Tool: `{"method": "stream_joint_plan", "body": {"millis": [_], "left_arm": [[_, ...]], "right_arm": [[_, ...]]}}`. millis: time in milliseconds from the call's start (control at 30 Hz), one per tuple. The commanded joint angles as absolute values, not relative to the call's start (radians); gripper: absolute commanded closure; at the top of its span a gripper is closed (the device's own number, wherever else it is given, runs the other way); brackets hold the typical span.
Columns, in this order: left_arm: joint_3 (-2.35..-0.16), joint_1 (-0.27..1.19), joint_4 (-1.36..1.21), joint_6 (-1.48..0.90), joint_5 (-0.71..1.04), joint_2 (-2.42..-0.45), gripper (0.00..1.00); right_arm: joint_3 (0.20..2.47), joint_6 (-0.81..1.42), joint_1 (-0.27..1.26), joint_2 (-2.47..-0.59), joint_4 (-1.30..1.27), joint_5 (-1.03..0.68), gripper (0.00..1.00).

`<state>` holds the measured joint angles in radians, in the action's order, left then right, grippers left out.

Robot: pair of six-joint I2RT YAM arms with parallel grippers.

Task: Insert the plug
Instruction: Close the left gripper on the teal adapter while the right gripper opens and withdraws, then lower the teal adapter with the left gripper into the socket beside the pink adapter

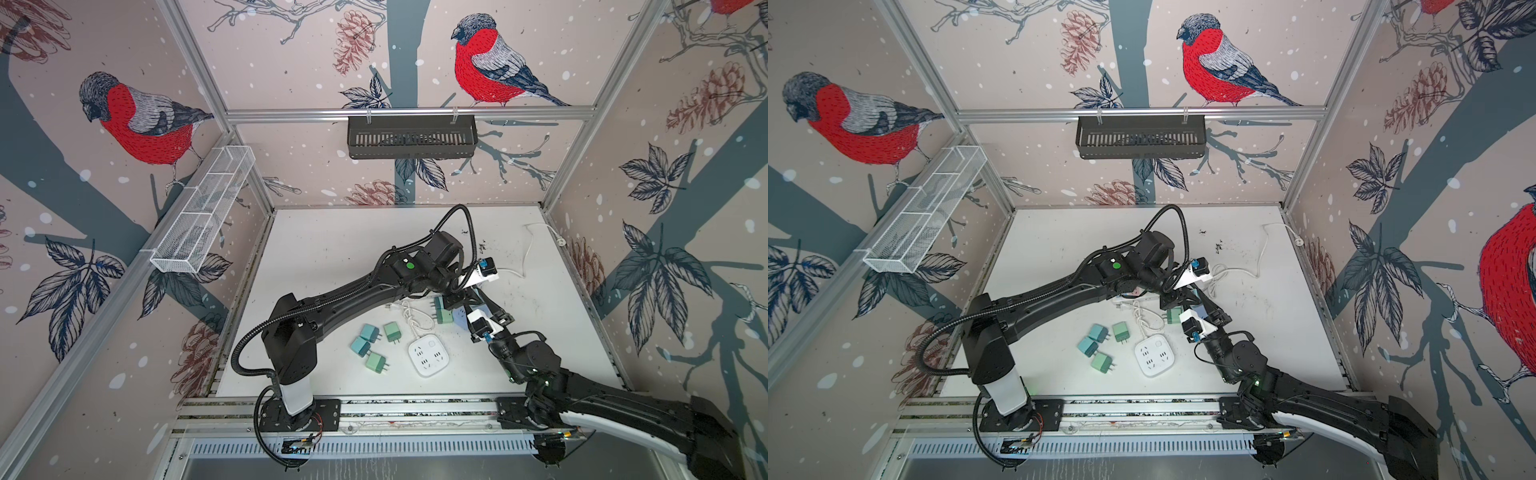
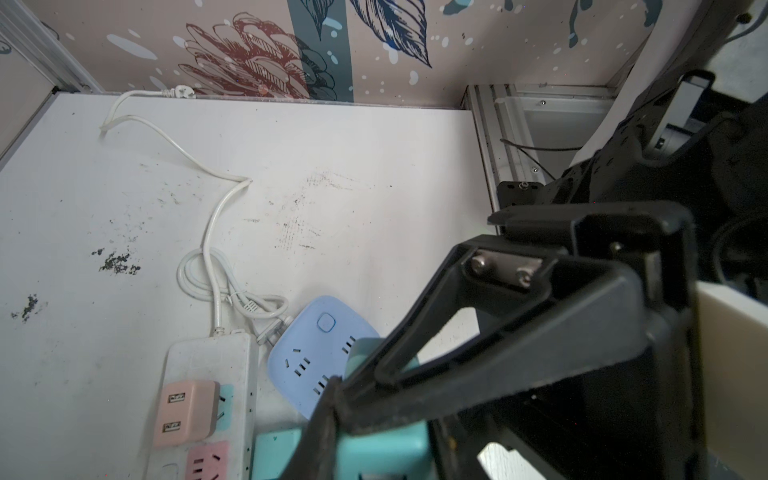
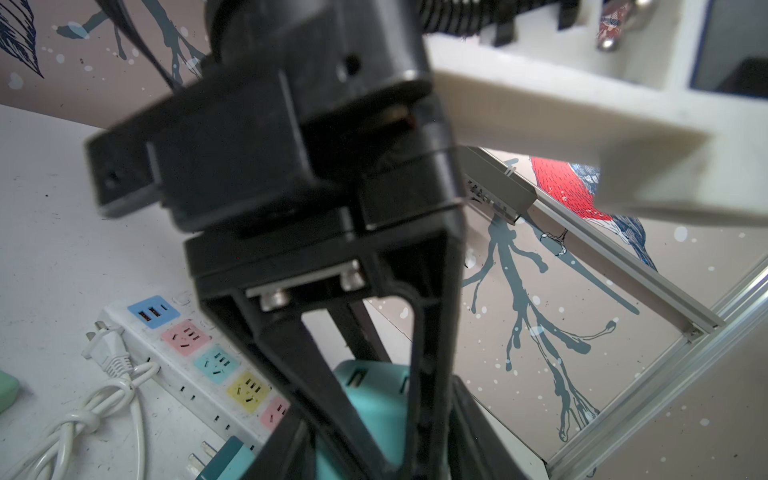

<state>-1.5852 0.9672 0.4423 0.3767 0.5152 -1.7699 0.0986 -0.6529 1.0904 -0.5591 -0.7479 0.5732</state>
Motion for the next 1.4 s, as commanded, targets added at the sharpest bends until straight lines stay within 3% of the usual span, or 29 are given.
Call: {"method": "stream_joint_plan", "body": {"millis": [0, 233, 433, 633, 733, 1067, 1367], "left_arm": [[-1.575, 0.963, 0.445, 0.430, 0.434, -1.762, 1.00], [-1.499, 0.961, 0.307, 0.379, 0.294, -1.718, 1.00], [-1.505, 0.952, 0.287, 0.352, 0.070, -1.751, 1.00], [-1.448, 0.898, 0.248, 0.344, 0.117, -1.706, 1.00], [-1.433, 0.875, 0.243, 0.344, 0.106, -1.691, 1.00], [-1.388, 0.851, 0.243, 0.391, 0.040, -1.658, 1.00], [-1.464, 0.850, 0.316, 0.443, -0.111, -1.771, 1.00]], "right_arm": [[0.162, -0.510, 1.091, -0.508, -0.736, 0.561, 0.00], [0.290, -0.202, 1.091, -0.411, -0.331, 0.492, 0.00], [0.213, -0.106, 1.089, -0.317, -0.326, 0.515, 0.00], [0.037, -0.139, 1.081, -0.242, -0.553, 0.475, 0.00], [0.050, -0.155, 1.079, -0.233, -0.531, 0.414, 0.00], [0.067, -0.082, 1.057, -0.277, -0.484, 0.512, 0.00], [0.079, 0.068, 0.944, -0.286, -0.436, 0.535, 0.00]]}}
